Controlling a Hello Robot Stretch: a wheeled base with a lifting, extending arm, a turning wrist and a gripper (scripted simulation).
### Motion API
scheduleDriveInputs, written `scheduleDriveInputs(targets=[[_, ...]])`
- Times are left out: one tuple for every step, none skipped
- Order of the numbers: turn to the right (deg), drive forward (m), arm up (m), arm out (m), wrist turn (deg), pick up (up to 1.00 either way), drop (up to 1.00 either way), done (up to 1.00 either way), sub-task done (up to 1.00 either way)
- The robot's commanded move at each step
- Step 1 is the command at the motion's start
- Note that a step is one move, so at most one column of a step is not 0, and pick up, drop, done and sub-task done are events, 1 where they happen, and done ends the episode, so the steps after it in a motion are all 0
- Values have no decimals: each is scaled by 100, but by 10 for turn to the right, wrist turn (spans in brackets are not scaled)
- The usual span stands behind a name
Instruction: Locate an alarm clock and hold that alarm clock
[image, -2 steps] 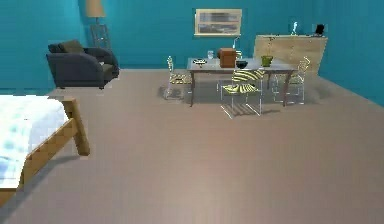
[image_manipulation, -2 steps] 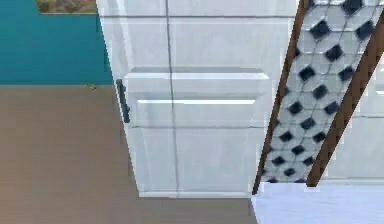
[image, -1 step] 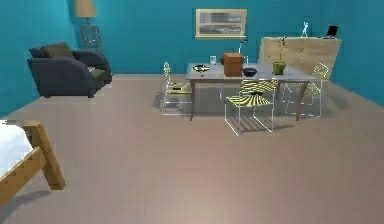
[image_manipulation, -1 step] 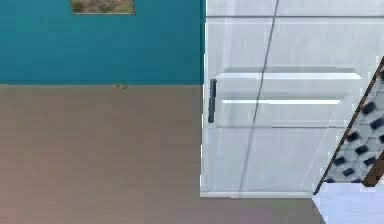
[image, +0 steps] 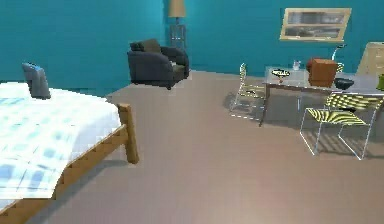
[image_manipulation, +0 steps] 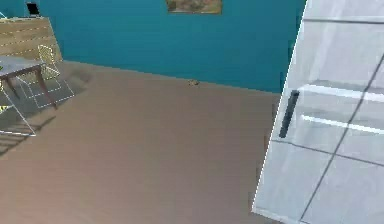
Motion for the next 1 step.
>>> scheduleDriveInputs(targets=[[0, 100, 0, 0, 0, 0, 0, 0, 0]])
